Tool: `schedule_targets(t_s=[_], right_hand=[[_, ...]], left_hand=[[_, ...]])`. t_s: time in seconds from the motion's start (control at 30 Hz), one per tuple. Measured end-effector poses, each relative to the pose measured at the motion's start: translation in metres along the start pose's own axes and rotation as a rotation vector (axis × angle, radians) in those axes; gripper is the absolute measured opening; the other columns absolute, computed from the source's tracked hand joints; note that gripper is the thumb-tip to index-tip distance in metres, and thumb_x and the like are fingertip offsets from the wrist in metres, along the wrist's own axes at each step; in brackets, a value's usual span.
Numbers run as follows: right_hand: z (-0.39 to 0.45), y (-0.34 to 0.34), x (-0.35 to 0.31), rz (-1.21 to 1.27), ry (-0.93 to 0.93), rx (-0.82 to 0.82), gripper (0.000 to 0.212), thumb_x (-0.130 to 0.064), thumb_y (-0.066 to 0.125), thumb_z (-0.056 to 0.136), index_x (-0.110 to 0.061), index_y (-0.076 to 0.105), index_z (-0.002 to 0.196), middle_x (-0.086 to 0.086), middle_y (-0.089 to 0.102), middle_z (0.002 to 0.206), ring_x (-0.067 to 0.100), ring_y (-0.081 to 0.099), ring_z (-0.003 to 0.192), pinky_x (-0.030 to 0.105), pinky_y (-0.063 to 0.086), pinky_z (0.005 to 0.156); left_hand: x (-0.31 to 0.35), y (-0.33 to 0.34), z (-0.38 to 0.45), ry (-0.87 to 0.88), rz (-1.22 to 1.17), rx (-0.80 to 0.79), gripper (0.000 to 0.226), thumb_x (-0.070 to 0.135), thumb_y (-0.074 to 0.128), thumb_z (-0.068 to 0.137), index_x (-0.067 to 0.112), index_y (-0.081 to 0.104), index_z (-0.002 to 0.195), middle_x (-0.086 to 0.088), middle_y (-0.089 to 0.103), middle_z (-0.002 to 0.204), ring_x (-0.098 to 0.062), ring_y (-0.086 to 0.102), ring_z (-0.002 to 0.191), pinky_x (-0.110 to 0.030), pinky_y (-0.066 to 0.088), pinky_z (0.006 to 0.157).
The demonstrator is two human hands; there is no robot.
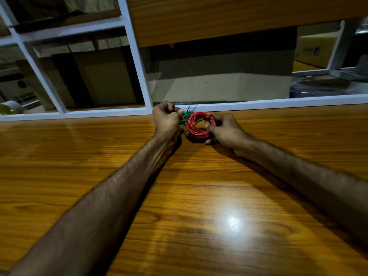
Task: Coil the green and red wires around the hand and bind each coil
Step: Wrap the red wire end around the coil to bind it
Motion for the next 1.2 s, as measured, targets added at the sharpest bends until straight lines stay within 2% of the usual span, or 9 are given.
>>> schedule_targets(t_s=[0.2,0.3,0.5,0.6,0.7,0.87,1.0,1.1,1.2], right_hand=[[-0.004,-0.002,-0.003,0.071,-0.025,-0.048,0.041,-0.009,0.056,0.103,-0.013,0.056,0.144,0.006,0.062,0.135,0.021,0.072,0.097,0.035,0.065,0.077],[-0.006,-0.005,-0.003,0.108,-0.057,-0.056,0.044,-0.007,0.055,0.104,-0.013,0.053,0.147,0.007,0.059,0.140,0.017,0.067,0.101,0.030,0.064,0.073],[-0.006,-0.003,-0.004,0.127,-0.073,0.004,0.052,-0.004,0.056,0.102,-0.013,0.044,0.152,0.008,0.050,0.150,0.013,0.064,0.091,0.034,0.065,0.072],[-0.007,-0.002,-0.003,0.137,-0.090,0.032,0.052,-0.003,0.057,0.101,-0.013,0.045,0.151,0.008,0.051,0.148,0.024,0.064,0.110,0.040,0.065,0.075],[-0.007,-0.001,-0.002,0.131,-0.080,0.066,0.053,-0.002,0.057,0.101,-0.013,0.045,0.151,0.008,0.050,0.150,0.032,0.061,0.123,0.041,0.065,0.075],[-0.005,0.003,0.001,0.132,-0.061,0.141,0.053,-0.002,0.058,0.100,-0.014,0.047,0.150,0.009,0.054,0.147,0.032,0.063,0.121,0.043,0.065,0.075],[-0.001,0.006,0.005,0.190,0.001,0.237,0.043,-0.005,0.060,0.100,-0.014,0.057,0.141,0.007,0.062,0.136,0.031,0.066,0.116,0.043,0.065,0.074],[0.003,0.004,0.008,0.280,0.042,0.309,0.035,-0.005,0.062,0.099,-0.013,0.063,0.133,0.008,0.067,0.125,0.030,0.068,0.110,0.045,0.065,0.072],[0.005,0.001,0.010,0.338,0.067,0.357,0.032,-0.004,0.063,0.098,-0.013,0.066,0.128,0.006,0.069,0.119,0.030,0.070,0.106,0.047,0.065,0.070]], left_hand=[[-0.012,-0.002,-0.003,-0.079,-0.068,-0.183,0.033,-0.016,0.056,0.096,0.013,0.048,0.082,-0.007,0.052,0.070,-0.015,0.058,0.057,-0.027,0.050,0.047],[-0.018,-0.001,-0.001,-0.122,-0.131,-0.226,0.028,-0.013,0.058,0.097,0.012,0.050,0.087,-0.009,0.054,0.074,-0.019,0.062,0.063,-0.031,0.053,0.049],[-0.028,-0.001,0.001,-0.220,-0.251,-0.208,0.025,-0.007,0.068,0.093,0.012,0.054,0.097,-0.013,0.065,0.092,-0.029,0.070,0.085,-0.046,0.058,0.073],[-0.031,-0.001,0.001,-0.263,-0.325,-0.175,0.026,-0.006,0.075,0.090,0.012,0.057,0.098,-0.017,0.066,0.102,-0.025,0.073,0.080,-0.039,0.061,0.066],[-0.031,0.001,-0.003,-0.296,-0.287,-0.195,0.010,0.003,0.073,0.093,0.004,0.065,0.099,-0.014,0.071,0.101,-0.022,0.074,0.081,-0.035,0.062,0.067],[-0.038,0.008,-0.006,-0.289,-0.221,-0.122,0.009,0.011,0.070,0.098,0.003,0.068,0.101,-0.014,0.076,0.103,-0.024,0.076,0.086,-0.037,0.063,0.074],[-0.037,0.017,-0.012,-0.237,-0.215,-0.048,0.020,0.017,0.061,0.106,0.005,0.071,0.093,-0.013,0.078,0.092,-0.024,0.076,0.081,-0.043,0.063,0.077],[-0.030,0.024,-0.021,-0.184,-0.204,-0.128,0.031,0.023,0.054,0.109,0.003,0.076,0.098,-0.017,0.079,0.096,-0.031,0.077,0.090,-0.046,0.064,0.083],[-0.026,0.029,-0.027,-0.135,-0.185,-0.271,0.024,0.014,0.069,0.100,0.000,0.074,0.119,-0.018,0.077,0.114,-0.038,0.075,0.108,-0.057,0.060,0.095]])
Point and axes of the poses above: each hand's wrist, its own z-axis towards the middle knuckle, its own y-axis out of the palm, x = y × z, the point moved 3 cm from there along z, towards the middle knuckle
